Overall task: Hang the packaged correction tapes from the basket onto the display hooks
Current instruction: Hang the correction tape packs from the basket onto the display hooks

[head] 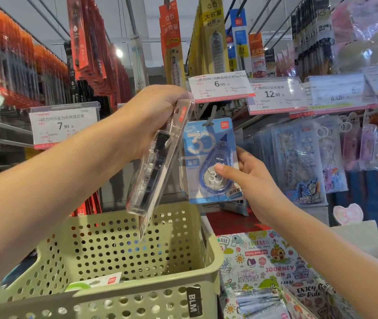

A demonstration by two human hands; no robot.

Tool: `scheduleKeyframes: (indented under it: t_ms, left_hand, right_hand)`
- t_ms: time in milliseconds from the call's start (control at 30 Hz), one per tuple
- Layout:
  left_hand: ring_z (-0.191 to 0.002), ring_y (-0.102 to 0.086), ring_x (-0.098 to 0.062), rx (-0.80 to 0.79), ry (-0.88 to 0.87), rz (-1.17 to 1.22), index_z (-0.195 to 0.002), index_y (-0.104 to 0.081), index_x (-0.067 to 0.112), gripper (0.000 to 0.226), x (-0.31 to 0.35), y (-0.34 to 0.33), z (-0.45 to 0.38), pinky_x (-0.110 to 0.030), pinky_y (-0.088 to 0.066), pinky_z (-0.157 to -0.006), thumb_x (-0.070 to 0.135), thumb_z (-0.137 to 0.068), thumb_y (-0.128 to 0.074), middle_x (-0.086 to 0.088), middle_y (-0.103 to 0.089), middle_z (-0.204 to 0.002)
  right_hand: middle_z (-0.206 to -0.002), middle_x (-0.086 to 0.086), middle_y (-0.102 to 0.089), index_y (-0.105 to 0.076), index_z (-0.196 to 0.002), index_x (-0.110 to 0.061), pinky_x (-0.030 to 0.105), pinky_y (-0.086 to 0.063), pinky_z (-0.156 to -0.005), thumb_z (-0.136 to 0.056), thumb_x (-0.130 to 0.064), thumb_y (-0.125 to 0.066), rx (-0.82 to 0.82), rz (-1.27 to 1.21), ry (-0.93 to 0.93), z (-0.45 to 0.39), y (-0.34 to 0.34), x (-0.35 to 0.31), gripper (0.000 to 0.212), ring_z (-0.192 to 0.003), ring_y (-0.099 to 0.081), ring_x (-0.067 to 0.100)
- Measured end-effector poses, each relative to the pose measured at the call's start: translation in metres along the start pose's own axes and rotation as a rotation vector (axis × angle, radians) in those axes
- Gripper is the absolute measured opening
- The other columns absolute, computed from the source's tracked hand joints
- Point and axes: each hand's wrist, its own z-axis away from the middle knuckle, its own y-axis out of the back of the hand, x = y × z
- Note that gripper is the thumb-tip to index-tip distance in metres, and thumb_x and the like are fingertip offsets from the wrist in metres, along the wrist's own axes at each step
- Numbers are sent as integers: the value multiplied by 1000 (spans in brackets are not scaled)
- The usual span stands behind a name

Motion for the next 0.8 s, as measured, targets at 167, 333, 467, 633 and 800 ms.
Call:
scheduleKeyframes:
  t_ms: [167,333,467,633,800]
  left_hand:
    - [-22,-37,-2,5,-2,12,-59,-42,13,34,1,-1,1,-10,-28,-30,18,-93,-44,9,-40,-28]
    - [-21,-36,-2,-3,17,36,-60,-40,13,35,1,-2,1,-9,-27,-29,18,-94,-43,9,-39,-26]
    - [-22,-36,-1,10,18,14,-59,-41,13,34,2,-2,2,-9,-27,-29,17,-93,-44,9,-39,-27]
    - [-22,-36,-2,9,13,19,-58,-41,12,34,3,-3,5,-9,-26,-30,15,-92,-43,9,-39,-27]
    - [-22,-32,-6,15,18,167,-66,-44,10,27,4,-10,18,-9,-26,-32,11,-92,-41,7,-38,-29]
  right_hand:
    - [-100,-16,-67,-53,-108,-35,9,-50,-66,-87,-10,-62,8,25,10,-4,-3,6,34,-81,-66,-10]
    - [-100,-18,-65,-50,-112,-33,7,-50,-67,-88,-9,-60,9,76,5,-11,-4,11,35,-80,-64,-12]
    - [-101,-17,-65,-50,-116,-31,6,-49,-69,-88,-8,-60,2,114,4,-13,-7,12,37,-89,-62,-7]
    - [-104,-15,-63,-48,-119,-28,15,-51,-80,-89,-11,-58,9,173,-3,-11,-9,10,35,-97,-61,0]
    - [-139,4,-41,-28,-143,-18,37,-37,-106,-87,-21,-61,171,455,-18,-5,-8,7,65,-130,-40,18]
